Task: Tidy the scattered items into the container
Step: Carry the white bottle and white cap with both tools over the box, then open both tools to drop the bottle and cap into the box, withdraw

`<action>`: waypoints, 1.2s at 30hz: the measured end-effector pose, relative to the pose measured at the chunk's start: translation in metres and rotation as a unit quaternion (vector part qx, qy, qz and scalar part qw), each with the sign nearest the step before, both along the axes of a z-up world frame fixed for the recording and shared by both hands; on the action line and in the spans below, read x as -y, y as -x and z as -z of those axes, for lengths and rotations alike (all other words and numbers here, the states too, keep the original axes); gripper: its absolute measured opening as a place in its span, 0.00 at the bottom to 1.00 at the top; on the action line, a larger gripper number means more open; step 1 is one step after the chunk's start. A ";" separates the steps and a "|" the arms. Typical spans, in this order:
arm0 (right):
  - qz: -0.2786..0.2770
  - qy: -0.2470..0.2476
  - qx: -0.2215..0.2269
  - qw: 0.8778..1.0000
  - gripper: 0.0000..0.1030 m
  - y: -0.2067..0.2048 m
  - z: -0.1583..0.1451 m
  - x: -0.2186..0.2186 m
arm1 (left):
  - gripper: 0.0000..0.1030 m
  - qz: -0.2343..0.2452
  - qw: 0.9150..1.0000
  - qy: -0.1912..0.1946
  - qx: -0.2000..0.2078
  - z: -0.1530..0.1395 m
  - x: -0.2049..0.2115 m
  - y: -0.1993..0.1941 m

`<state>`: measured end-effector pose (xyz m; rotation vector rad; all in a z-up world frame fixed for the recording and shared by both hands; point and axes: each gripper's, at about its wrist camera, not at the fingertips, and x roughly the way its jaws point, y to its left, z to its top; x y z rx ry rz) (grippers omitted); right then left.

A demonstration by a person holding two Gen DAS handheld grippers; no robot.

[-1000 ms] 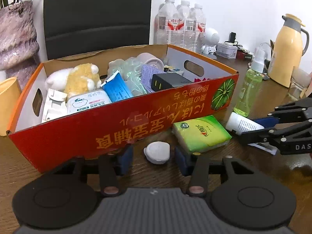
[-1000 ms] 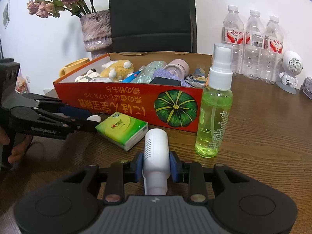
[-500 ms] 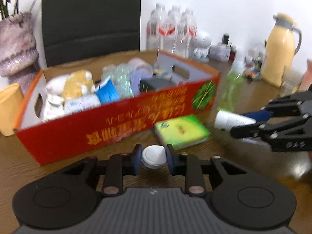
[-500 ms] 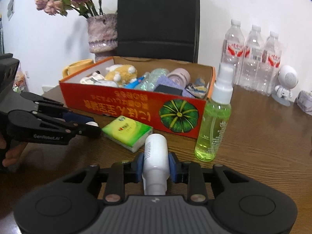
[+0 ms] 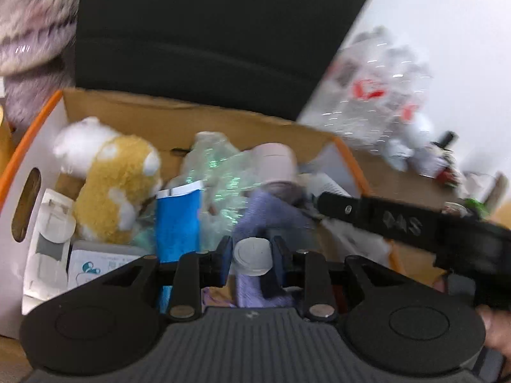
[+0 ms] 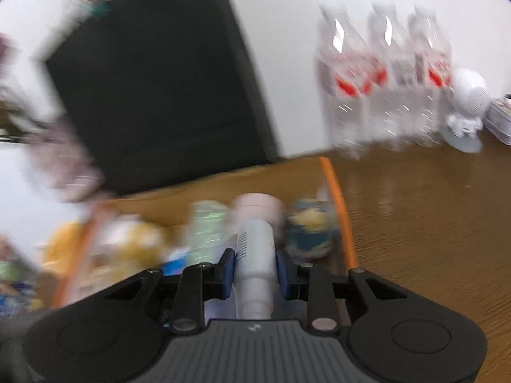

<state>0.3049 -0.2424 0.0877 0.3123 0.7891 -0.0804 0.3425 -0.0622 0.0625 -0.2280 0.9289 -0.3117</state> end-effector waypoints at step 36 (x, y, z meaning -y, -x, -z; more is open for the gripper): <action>-0.053 0.026 -0.153 0.986 0.92 0.083 -0.063 -0.064 | 1.00 -0.042 0.990 -0.129 -0.039 -0.103 -0.071 0.101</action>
